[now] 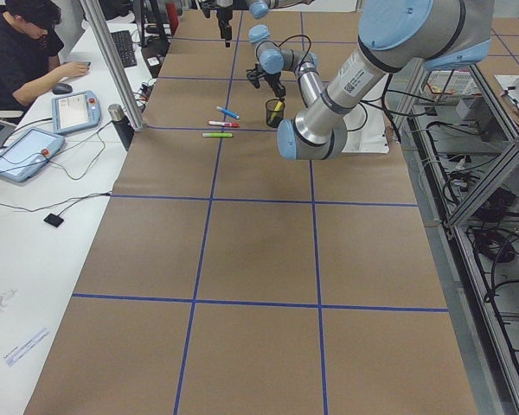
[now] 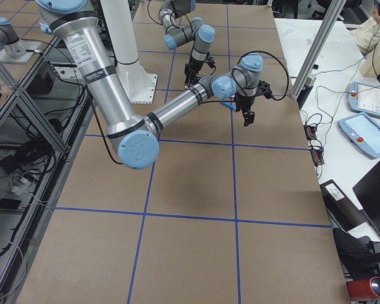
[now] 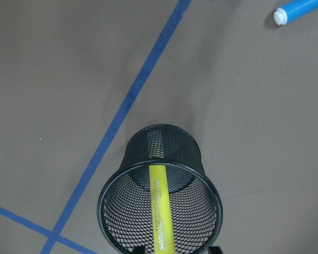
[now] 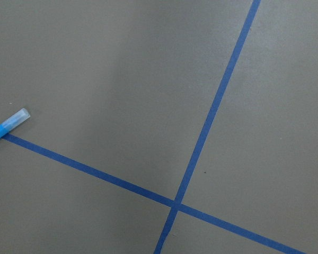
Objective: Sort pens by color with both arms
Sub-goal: 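Lower the left gripper into the cup and grasp the yellow highlighter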
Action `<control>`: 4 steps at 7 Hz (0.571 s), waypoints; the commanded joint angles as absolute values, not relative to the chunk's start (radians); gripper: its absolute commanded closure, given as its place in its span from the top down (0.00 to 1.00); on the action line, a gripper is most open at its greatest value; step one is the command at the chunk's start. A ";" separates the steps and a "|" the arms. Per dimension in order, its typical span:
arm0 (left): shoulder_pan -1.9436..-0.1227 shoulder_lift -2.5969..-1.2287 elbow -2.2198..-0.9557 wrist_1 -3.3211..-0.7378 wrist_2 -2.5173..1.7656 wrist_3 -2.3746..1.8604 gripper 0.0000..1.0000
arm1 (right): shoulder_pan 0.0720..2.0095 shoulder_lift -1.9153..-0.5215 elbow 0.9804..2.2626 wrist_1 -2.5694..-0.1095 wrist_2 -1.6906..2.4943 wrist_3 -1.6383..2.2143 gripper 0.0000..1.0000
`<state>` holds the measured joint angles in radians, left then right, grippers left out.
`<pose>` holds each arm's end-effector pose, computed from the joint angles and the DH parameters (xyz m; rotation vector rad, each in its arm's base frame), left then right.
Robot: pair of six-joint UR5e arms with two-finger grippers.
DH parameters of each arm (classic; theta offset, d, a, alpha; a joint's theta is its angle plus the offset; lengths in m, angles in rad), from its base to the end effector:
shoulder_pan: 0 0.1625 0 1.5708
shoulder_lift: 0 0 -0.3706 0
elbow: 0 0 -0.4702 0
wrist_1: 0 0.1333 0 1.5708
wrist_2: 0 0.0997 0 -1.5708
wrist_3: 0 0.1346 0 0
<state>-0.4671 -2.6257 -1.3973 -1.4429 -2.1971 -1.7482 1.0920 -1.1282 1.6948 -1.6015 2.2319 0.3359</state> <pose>0.6619 -0.3948 -0.0062 -0.4863 0.8094 -0.3605 -0.2754 -0.6406 0.2854 0.2189 -0.7990 -0.3117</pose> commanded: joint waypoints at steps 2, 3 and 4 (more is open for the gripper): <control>-0.465 -2.622 -1.394 -1.445 -2.197 -1.736 0.48 | 1.092 -1.134 1.698 -1.601 2.232 0.336 0.99; -0.466 -2.622 -1.394 -1.447 -2.197 -1.736 0.47 | 1.092 -1.134 1.697 -1.601 2.232 0.336 0.99; -0.465 -2.622 -1.396 -1.447 -2.197 -1.736 0.47 | 1.092 -1.134 1.697 -1.601 2.232 0.336 0.99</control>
